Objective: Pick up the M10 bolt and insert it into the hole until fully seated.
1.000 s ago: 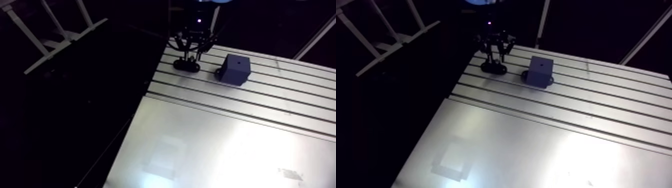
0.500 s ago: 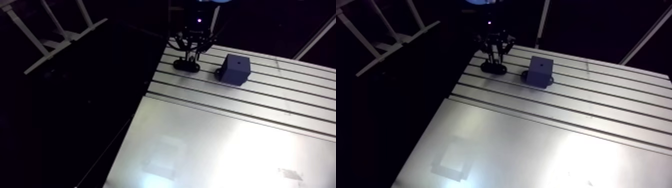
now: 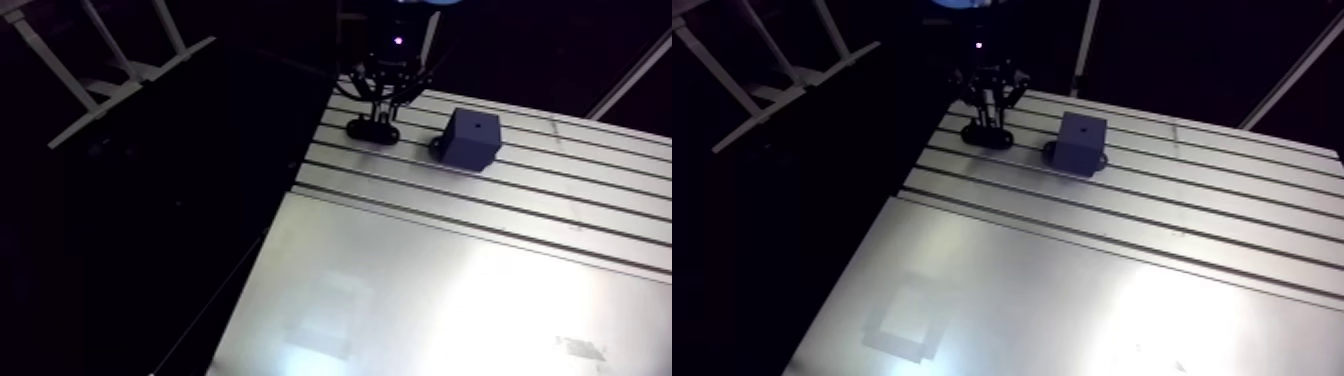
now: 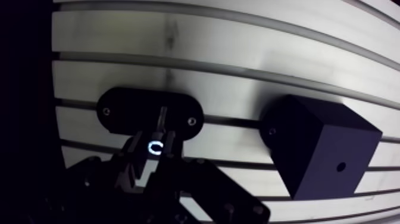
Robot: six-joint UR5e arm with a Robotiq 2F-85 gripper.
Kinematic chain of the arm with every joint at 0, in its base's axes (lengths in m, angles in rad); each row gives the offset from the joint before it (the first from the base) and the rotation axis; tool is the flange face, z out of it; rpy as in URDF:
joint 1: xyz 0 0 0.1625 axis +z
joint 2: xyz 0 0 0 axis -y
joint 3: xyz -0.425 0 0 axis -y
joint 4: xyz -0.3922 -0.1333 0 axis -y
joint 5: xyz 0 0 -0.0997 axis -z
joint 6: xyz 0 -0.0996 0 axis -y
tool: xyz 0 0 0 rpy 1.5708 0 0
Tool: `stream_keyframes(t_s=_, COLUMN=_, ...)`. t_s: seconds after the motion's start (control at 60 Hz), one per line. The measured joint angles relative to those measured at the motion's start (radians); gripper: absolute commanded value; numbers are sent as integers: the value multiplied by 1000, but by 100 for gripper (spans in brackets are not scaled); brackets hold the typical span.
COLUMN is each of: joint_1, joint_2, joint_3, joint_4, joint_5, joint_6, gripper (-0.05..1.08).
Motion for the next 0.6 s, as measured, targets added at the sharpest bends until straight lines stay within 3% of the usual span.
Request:
stream_keyframes(t_s=0.333, joint_1=0, joint_2=0, joint_3=0, joint_4=0, joint_5=2, joint_6=0, gripper=79)
stream_keyframes(t_s=0.6, joint_1=-1, joint_2=-13, joint_3=-6, joint_4=3, joint_5=4, joint_6=-1, gripper=95)
